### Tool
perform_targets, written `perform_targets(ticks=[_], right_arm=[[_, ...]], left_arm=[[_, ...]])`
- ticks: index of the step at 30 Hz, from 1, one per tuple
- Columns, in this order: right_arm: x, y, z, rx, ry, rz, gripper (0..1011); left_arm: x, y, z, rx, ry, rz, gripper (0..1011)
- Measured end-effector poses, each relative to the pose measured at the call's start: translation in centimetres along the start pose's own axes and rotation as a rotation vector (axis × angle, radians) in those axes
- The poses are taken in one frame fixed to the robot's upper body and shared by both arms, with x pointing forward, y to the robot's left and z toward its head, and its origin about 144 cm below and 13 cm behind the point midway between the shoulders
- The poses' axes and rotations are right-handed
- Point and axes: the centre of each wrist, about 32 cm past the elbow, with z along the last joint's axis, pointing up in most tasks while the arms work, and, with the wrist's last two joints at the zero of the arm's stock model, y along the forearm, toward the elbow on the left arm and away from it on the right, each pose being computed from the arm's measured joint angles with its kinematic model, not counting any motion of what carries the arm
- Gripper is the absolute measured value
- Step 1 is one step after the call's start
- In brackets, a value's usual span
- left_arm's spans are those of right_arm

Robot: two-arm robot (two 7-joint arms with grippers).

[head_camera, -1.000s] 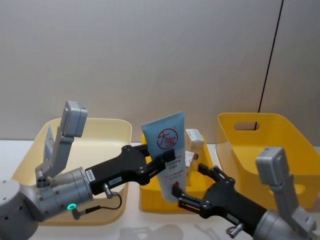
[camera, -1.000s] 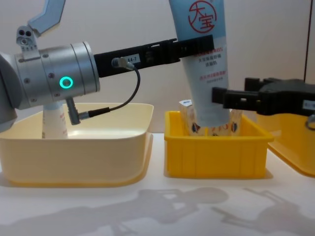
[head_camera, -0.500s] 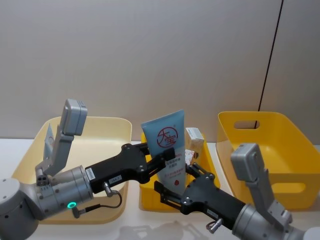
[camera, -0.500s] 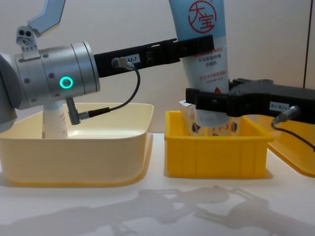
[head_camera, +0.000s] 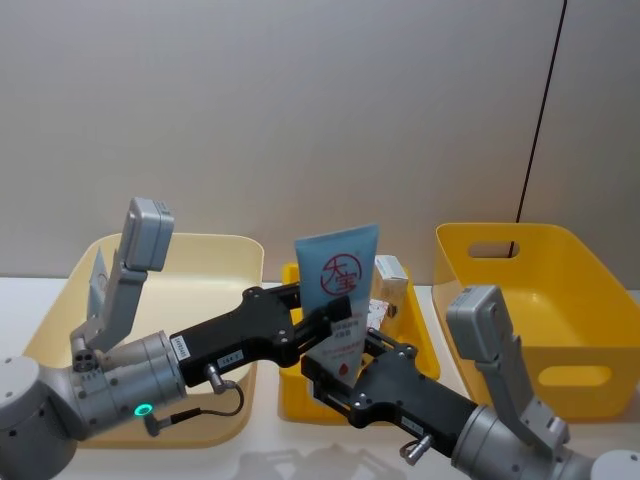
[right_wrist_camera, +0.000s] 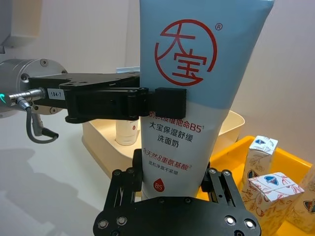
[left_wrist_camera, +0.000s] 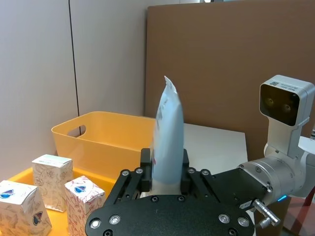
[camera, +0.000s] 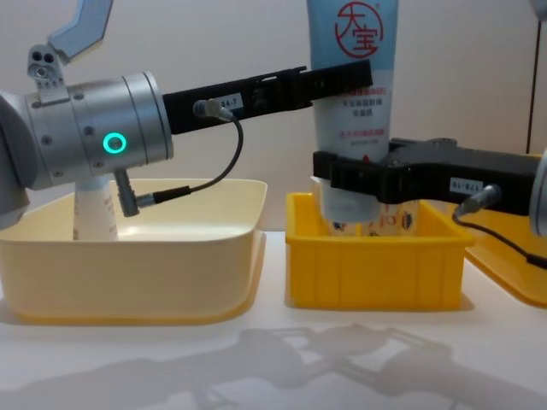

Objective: Bimanual collaborative sorting of washing and personal care products

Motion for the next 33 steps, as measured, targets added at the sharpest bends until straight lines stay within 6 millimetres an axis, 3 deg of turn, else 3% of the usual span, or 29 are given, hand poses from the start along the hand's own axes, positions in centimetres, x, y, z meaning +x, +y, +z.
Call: perform_targets(ticks=[8,13,16,24,33], right_arm=[[0.0,0.1,0.0,0.001,-0.002,0.002,587],[0.0,0.1,0.0,-0.003,-0.003,-0.013,566],[0.0,-0.1,0.0,-0.01,-0.003,-0.039,555],[0.1,-0.7,0.0,-0.031,-0.01,-0.129,555],[0.7,-1.8,0.2,-0.043,-0.036,-0.257,555]], left_arm=[[0.0,0.0,0.0,0.0,0.0,-0.001,550],[0.0,0.0,0.0,0.0,0.0,-0.001,645],[0.0,0.0,0.0,0.0,0.0,0.0,790],[0.0,0.0,0.0,0.0,0.0,0.0,1000],[0.0,0.0,0.0,0.0,0.0,0.0,1003]])
